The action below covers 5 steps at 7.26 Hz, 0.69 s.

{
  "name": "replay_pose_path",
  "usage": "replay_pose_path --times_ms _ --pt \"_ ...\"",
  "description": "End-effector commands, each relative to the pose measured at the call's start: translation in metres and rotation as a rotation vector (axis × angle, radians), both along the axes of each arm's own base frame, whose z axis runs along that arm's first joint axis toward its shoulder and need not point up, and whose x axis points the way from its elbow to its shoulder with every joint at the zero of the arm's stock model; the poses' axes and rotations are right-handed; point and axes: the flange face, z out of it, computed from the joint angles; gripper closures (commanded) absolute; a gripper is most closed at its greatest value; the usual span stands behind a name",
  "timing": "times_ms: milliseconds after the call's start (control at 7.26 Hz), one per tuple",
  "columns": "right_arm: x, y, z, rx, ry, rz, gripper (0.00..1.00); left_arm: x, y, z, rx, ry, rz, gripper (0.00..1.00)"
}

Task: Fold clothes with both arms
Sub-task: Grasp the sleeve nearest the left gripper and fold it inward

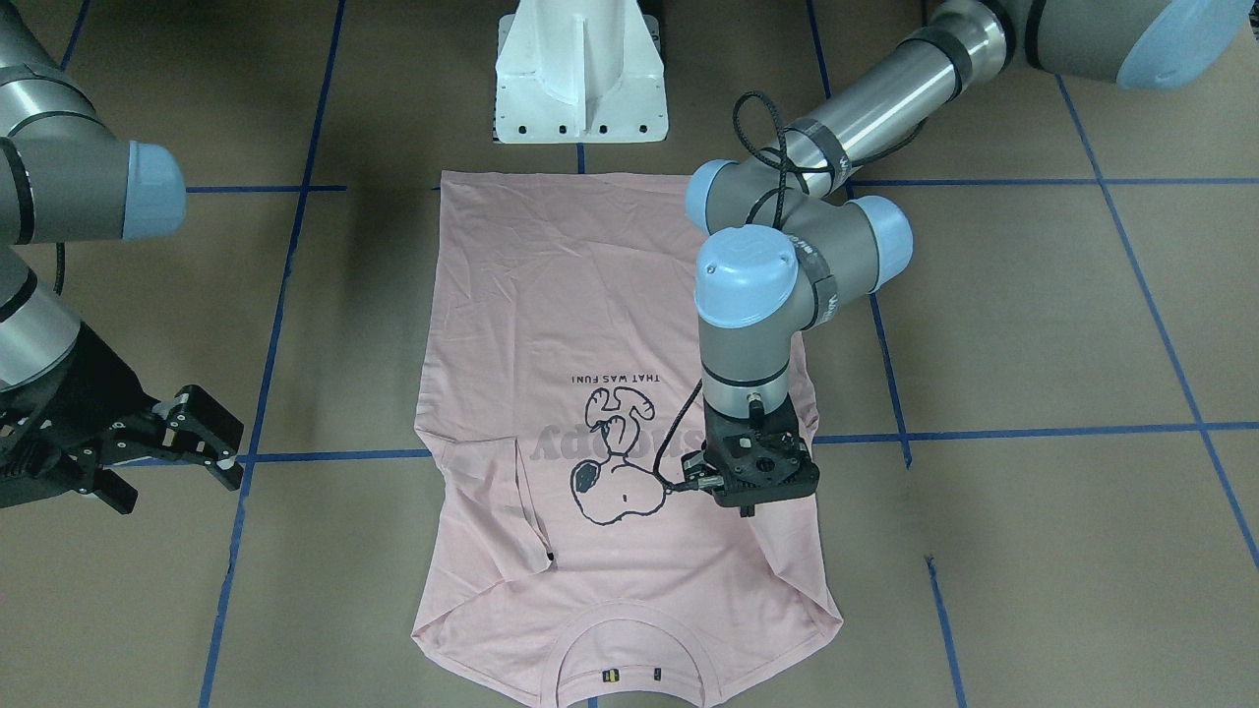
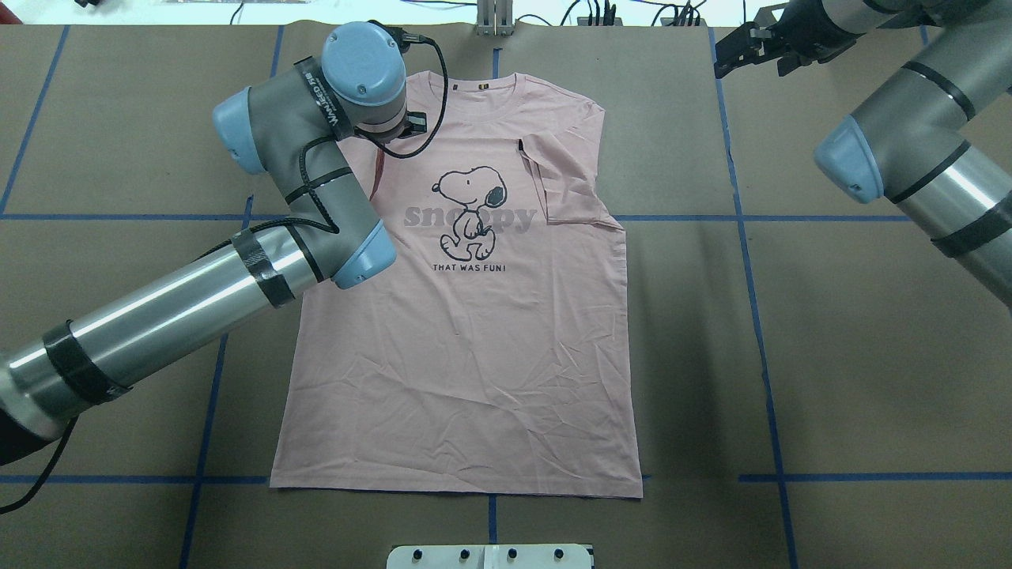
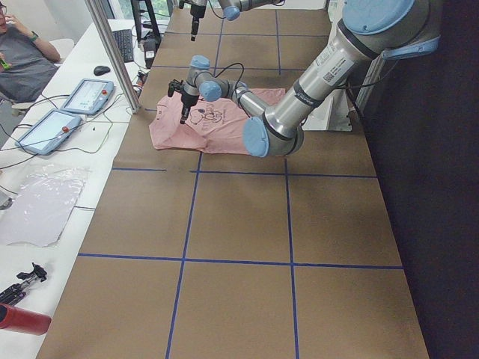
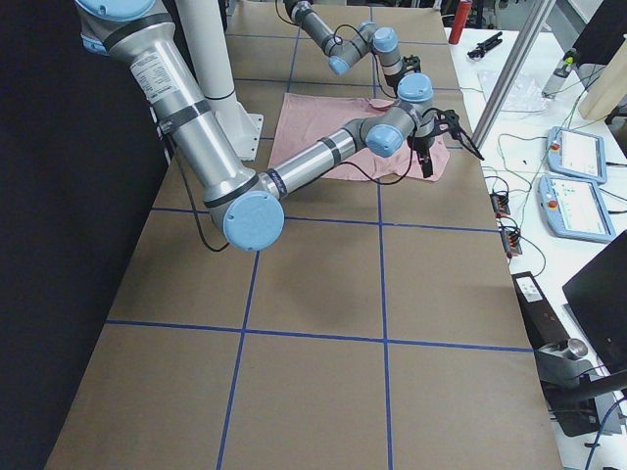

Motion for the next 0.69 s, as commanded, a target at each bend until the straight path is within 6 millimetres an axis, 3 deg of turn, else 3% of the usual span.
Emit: replay_pose_path --times_ms 0,275,413,551 --pt "-0.001 0.001 -0.002 0.002 -0.003 -0.002 0.0 -0.007 0.009 -0.001 0.058 0.018 0.03 0.0" --pt "0.002 0.012 -0.019 0.007 -0.03 0.008 0.0 -0.043 0.047 -0.036 0.159 0.113 0.073 0.0" --pt "-0.018 0.039 -0.028 -0.043 -0.07 0.025 0.0 -0.065 0.074 -0.026 0.163 0.159 0.131 0.0" --pt "-0.044 0.079 -0.045 -0.043 -0.094 0.053 0.0 -0.094 0.104 -0.027 0.197 0.202 0.161 0.0"
